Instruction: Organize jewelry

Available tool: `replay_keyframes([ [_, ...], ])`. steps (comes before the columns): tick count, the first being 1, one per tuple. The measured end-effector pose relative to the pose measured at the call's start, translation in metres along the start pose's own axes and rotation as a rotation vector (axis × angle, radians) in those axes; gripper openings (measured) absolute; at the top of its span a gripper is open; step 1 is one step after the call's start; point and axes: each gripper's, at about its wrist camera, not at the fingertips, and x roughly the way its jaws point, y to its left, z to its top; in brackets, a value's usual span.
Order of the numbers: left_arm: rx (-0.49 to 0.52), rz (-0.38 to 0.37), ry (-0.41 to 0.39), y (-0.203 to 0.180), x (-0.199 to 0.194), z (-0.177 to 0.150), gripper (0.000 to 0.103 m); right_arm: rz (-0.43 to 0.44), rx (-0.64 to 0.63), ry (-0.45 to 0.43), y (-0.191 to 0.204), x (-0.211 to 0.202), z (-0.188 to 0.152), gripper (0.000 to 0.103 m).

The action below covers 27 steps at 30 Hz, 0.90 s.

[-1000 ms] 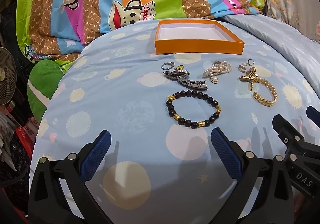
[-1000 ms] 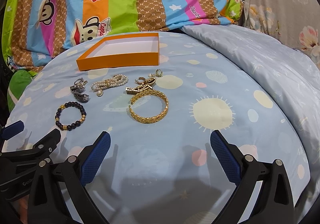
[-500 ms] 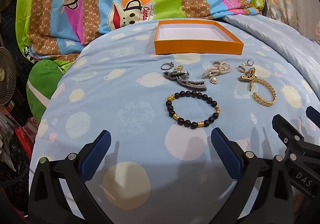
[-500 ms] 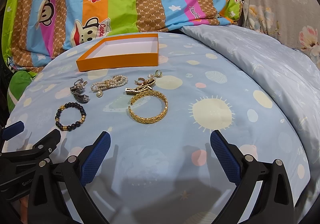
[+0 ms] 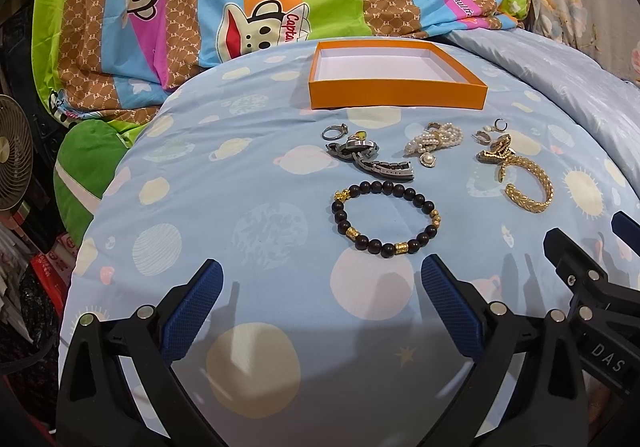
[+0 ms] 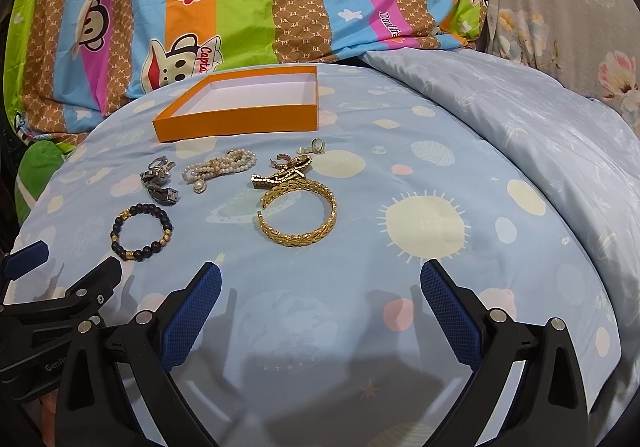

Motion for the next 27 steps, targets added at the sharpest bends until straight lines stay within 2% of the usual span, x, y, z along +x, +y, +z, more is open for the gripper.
replay_keyframes([
  [20,0.002,-0.002,0.003,-0.0005,0.0013,-0.0012,0.096,0.008,0.010,0.024,-0.0011,0.0046,0.0006,0.098],
  [27,0.001,-0.034,0.016,0.0007,0.0055,-0.0025,0.097,0.008,0.034,0.036,-0.0055,0.0073,0.0012,0.098],
])
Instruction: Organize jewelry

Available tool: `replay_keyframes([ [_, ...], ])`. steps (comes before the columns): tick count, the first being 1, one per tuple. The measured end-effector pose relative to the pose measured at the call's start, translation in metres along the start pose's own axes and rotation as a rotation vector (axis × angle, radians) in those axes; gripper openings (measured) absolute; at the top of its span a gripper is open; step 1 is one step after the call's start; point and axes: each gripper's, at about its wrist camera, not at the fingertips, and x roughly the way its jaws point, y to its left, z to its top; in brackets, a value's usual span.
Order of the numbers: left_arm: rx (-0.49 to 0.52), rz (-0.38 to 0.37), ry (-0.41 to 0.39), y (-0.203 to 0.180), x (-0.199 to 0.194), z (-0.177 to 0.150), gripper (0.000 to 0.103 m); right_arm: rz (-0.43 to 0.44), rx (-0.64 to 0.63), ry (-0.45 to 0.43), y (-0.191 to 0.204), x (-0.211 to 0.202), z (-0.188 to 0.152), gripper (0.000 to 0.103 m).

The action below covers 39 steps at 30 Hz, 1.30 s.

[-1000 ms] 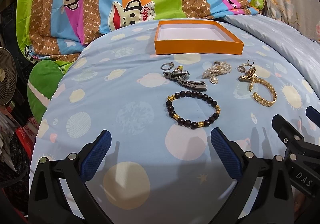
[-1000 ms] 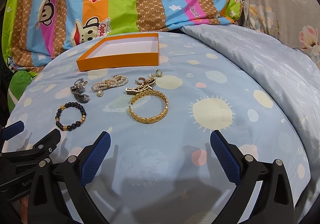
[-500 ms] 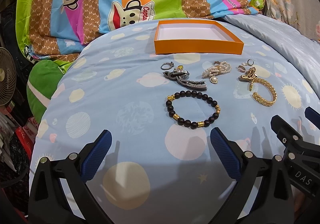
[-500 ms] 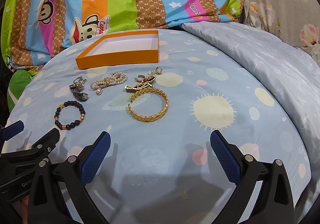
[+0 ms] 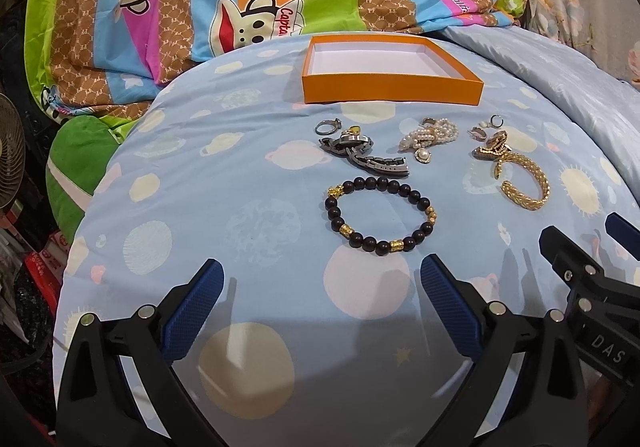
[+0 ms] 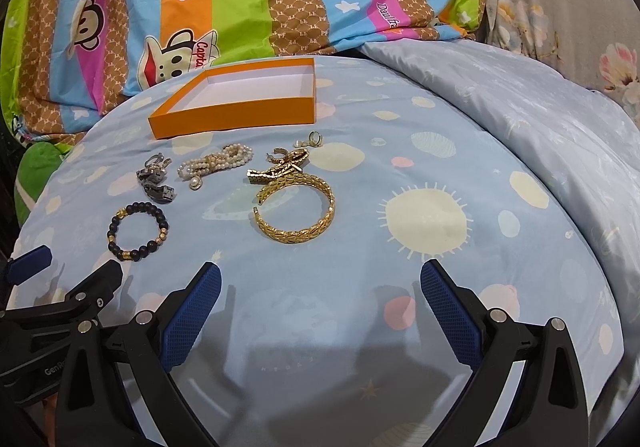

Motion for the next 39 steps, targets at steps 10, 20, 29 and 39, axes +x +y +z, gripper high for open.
replay_keyframes([
  [10,-0.103,-0.103,0.045,0.029,0.008,0.007,0.097,0.013,-0.011,0.047,0.003,0.021,0.025,0.098],
  [20,-0.099,-0.143,0.068,0.038,0.015,0.016,0.097,0.040,-0.001,0.123,0.010,0.052,0.039,0.068],
  [29,-0.045,-0.173,0.085,0.012,0.026,0.031,0.097,0.069,0.033,0.093,0.001,0.044,0.037,0.053],
  [39,0.050,-0.125,0.114,-0.016,0.044,0.034,0.097,0.075,0.063,0.093,-0.011,0.040,0.032,0.053],
])
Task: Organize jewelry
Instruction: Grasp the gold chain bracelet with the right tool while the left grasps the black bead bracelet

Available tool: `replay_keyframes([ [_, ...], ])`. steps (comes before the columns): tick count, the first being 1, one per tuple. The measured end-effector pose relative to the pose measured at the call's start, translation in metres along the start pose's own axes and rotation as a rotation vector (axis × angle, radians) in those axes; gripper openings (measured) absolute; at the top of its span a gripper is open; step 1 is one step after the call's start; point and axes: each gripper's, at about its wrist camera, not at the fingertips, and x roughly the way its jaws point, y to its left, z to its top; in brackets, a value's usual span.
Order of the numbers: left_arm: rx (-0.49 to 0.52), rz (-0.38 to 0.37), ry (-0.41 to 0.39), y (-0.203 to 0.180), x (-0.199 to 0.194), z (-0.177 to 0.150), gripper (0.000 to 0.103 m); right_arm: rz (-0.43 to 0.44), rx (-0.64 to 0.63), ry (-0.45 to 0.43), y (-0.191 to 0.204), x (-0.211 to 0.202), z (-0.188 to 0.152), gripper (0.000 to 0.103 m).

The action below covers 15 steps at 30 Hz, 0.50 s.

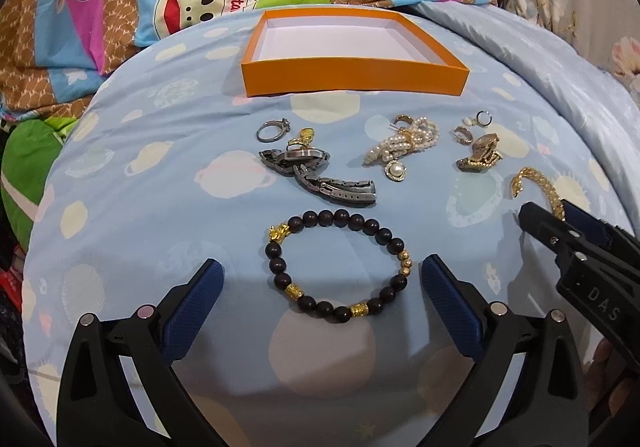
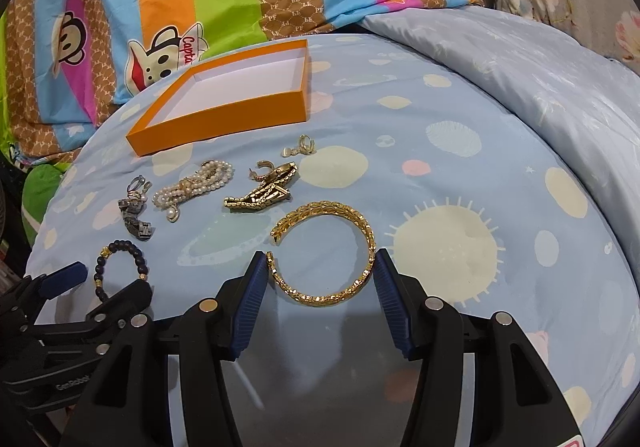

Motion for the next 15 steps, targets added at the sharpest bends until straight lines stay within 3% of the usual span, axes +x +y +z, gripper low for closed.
replay_keyframes([
  [3,0.008,0.008,-0.002,-0.001,0.001,0.000,0.096,-0.006,-0.008,0.000,0.001,0.000,0.000,0.053],
  [7,0.008,0.002,-0.022,-0.001,-0.003,-0.001,0.084,-0.006,-0.007,0.003,0.001,0.000,0.000,0.053],
  [15,-0.125,-0.121,-0.051,0.029,-0.017,-0.001,0.082,-0.004,-0.003,0.002,0.001,0.000,0.000,0.053],
])
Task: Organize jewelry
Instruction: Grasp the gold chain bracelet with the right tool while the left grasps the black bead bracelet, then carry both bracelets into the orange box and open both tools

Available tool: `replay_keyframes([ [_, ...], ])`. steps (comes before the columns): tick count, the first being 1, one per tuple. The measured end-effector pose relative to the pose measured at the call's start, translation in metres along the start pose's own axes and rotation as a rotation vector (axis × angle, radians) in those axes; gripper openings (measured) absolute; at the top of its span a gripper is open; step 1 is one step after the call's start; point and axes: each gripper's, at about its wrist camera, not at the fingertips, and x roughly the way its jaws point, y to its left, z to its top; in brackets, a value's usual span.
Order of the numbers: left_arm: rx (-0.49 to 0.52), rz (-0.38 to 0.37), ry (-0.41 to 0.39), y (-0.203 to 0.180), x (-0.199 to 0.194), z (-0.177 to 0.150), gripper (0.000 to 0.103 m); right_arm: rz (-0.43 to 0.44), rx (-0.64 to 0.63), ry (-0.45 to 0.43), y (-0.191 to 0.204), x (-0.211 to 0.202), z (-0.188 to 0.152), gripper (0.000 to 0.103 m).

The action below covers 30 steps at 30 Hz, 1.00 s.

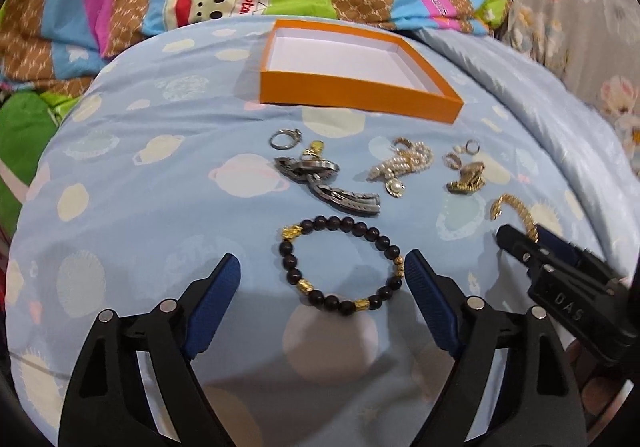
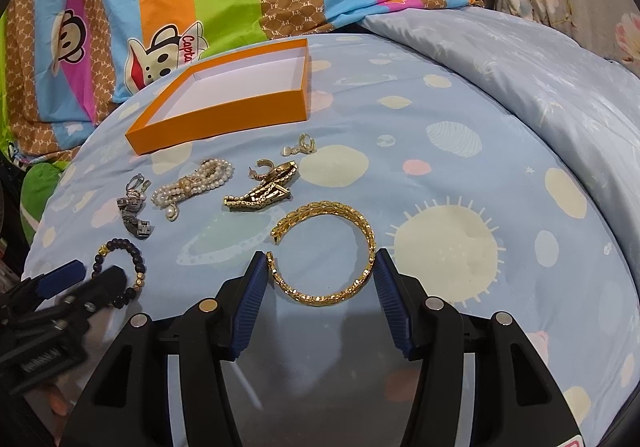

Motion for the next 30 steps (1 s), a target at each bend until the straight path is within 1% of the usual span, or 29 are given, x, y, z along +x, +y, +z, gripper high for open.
replay_keyframes([
  [2,-0.022,0.015,-0.006,0.007,-0.001,0.002,0.082,-0.003,-0.002,0.001,0.000,0.000,0.000,0.053],
  [3,-0.013,0.041,0.005,0.008,0.002,0.002,0.082,-0.005,-0.004,0.001,0.001,0.000,0.000,0.053],
  [4,-0.005,0.062,0.014,0.008,0.006,0.002,0.079,-0.007,-0.006,0.001,0.001,0.000,0.000,0.054],
  [6,0.022,0.108,0.007,0.006,0.008,0.002,0.071,-0.008,-0.006,0.001,0.001,0.000,0.000,0.054],
  [8,0.049,0.150,0.002,0.003,0.010,0.002,0.058,-0.010,-0.006,0.001,0.001,0.000,0.000,0.054],
  [9,0.054,0.159,-0.004,0.003,0.010,0.002,0.054,-0.011,-0.006,0.002,0.002,0.000,0.000,0.054],
  [11,0.056,0.158,-0.016,0.004,0.009,0.001,0.036,-0.015,-0.008,0.002,0.003,0.000,0.000,0.054],
  [12,0.056,0.154,-0.019,0.005,0.008,0.001,0.032,-0.017,-0.009,0.002,0.003,0.001,0.000,0.054],
  [13,0.058,0.144,-0.021,0.005,0.008,0.001,0.024,-0.018,-0.011,0.002,0.003,0.001,0.000,0.054],
  [14,0.063,0.138,-0.023,0.005,0.007,0.001,0.014,-0.020,-0.012,0.002,0.004,0.001,0.000,0.054],
  [15,0.068,0.129,-0.023,0.004,0.008,0.001,0.009,-0.021,-0.013,0.001,0.004,0.001,0.000,0.054],
  [16,0.071,0.122,-0.022,0.004,0.008,0.002,0.007,-0.022,-0.013,0.001,0.004,0.001,0.000,0.054],
  [18,0.077,0.107,-0.022,0.002,0.007,0.001,0.007,-0.020,-0.010,-0.004,0.003,0.000,0.000,0.053],
  [22,0.079,0.054,-0.025,0.000,-0.001,0.002,0.007,-0.011,0.005,-0.022,0.002,-0.007,-0.002,0.053],
  [27,0.092,0.007,-0.065,-0.004,-0.025,0.012,0.007,0.008,0.008,-0.035,0.005,-0.017,-0.004,0.053],
  [30,0.106,0.001,-0.105,-0.007,-0.039,0.023,0.007,0.025,-0.002,-0.062,0.009,-0.028,0.004,0.053],
])
